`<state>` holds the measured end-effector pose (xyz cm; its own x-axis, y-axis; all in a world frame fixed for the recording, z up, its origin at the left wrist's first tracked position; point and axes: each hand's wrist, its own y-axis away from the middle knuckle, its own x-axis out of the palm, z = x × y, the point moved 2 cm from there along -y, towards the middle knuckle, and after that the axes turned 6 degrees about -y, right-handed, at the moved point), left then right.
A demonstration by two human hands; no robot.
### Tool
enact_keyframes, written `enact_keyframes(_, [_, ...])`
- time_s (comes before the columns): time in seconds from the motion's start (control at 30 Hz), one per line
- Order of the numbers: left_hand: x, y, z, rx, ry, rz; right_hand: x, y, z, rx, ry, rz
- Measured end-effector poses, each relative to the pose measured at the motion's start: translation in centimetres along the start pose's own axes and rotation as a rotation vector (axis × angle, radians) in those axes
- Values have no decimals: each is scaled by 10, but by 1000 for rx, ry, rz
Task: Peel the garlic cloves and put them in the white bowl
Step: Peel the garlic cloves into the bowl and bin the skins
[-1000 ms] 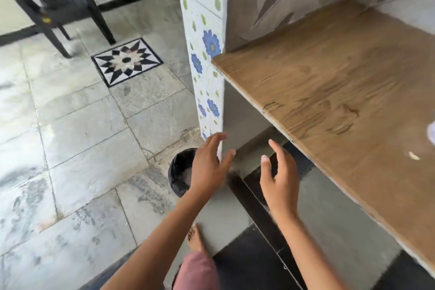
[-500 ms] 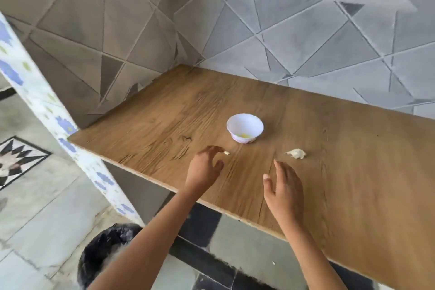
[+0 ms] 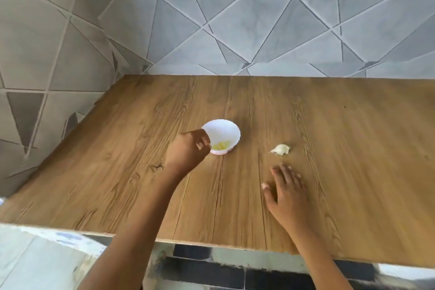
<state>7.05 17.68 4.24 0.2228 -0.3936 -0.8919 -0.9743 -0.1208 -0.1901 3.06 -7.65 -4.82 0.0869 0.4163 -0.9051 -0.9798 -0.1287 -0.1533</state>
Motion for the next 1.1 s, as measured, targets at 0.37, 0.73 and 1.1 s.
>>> enact_keyframes(0.37, [35, -64, -34, 71, -518, 380, -10, 4, 6, 2, -66, 7])
enact_keyframes(0.73, [74, -41, -145, 270, -7, 302, -41, -19, -38, 124, -576, -112])
enact_keyframes(1.1, [105, -15, -148, -4, 487, 312, -52, -54, -56, 434, -1478, 134])
